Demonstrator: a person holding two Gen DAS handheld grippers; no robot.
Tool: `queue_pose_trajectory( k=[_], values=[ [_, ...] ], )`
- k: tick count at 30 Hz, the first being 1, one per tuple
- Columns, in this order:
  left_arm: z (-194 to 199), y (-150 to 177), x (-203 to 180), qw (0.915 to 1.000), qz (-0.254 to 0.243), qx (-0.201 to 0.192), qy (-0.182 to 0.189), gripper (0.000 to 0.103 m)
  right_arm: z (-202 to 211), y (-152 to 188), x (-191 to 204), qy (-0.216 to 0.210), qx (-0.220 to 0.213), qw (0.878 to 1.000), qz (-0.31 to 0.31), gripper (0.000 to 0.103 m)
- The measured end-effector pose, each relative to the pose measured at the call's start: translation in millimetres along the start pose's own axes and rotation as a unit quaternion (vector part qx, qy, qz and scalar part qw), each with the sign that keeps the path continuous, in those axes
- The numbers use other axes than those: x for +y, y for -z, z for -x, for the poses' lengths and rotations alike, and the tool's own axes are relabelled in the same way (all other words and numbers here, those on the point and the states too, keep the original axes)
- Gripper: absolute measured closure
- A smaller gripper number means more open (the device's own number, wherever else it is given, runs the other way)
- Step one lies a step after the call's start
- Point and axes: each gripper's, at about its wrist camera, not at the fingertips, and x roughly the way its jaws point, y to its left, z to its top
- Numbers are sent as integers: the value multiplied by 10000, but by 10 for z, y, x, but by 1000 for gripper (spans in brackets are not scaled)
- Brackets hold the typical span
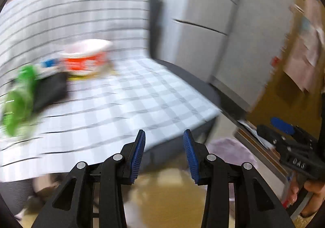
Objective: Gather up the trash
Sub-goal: 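Move both grippers back to the chair toward the carton and bottle, then grasp the white-and-blue milk carton with the right gripper while the left gripper grasps the green bottle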
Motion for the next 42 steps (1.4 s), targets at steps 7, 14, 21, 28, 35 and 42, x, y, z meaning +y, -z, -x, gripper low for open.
queue_pose_trajectory(
  k=[7, 14, 21, 28, 35, 42],
  values=[
    [578, -64, 1078, 9842, 821, -347, -1530, 49, -364, -412, 1008, -1004, 49, 9915, 825, 27],
    [906, -210, 2024, 9545, 1462, -481, -2554, 44, -813, -936, 1937, -1518, -65, 9777, 1447, 27],
    [824, -330, 2527, 9458, 1781, -382, -2689, 44, -1304, -1260, 2629, -1826, 88, 9663, 1810, 25],
    [568, -422, 2729, 9492, 1878, -312, -2505, 44, -1923, -1473, 3212, -2130, 486, 9504, 2216, 33],
    [427, -435, 2820, 9510, 1935, -274, -2396, 44, -2315, -1575, 3399, -2128, 817, 9538, 1959, 29],
    [403, -427, 2877, 9507, 2019, -273, -2336, 44, -2576, -1640, 3482, -2079, 983, 9592, 1642, 29]
  ],
)
